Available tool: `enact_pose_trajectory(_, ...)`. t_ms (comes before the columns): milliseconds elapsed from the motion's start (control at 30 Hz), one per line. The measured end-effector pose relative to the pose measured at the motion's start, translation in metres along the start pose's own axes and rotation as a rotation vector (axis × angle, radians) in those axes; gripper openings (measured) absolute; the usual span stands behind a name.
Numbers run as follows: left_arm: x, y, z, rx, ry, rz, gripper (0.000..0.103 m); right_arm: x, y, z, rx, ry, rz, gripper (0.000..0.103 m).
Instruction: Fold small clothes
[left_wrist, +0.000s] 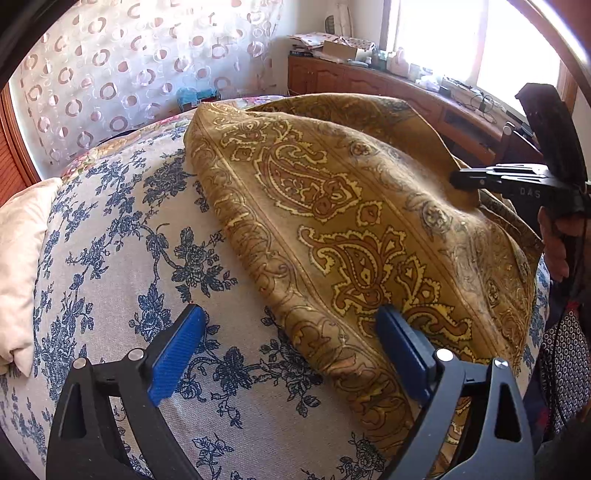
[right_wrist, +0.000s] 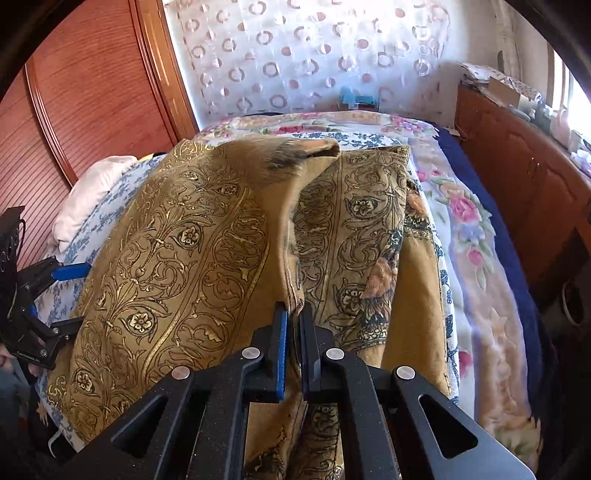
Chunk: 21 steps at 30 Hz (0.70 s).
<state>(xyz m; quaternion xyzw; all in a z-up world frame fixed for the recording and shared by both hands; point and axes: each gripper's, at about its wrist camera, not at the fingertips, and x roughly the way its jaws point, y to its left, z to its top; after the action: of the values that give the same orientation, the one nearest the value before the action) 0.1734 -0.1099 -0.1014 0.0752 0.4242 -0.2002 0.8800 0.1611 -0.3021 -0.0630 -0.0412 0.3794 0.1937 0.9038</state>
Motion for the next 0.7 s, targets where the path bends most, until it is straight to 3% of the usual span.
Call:
enact_pose_trajectory(167,-0.004,0.006,0.001,-0.024,-0.005,-0.016,0.094,-0.016,0.001,0.023,0.000,-0.052,-0.009,0.047)
enact_pose_trajectory(300,-0.023,0.013,0.007,-0.061,-0.077,-0.017,0.094,-0.014,-0.004,0.052,0.027,-0.065,0.005,0.047)
enact_pose_trajectory(467,-0.052,0.015,0.012,-0.083,-0.170,-0.010,0.094,0.028,-0.022,0.086,0.125,0.023,0.021,0.048)
enact_pose_trajectory(533,-0.058,0.014,0.012,-0.090,-0.183,-0.016,0.094,0.051,-0.028,0.094,0.171,0.073,0.033,0.047)
enact_pose_trajectory(700,-0.058,0.011,0.009,-0.081,-0.179,-0.018,0.094,0.077,-0.028,0.107,0.149,0.099,0.014,0.047)
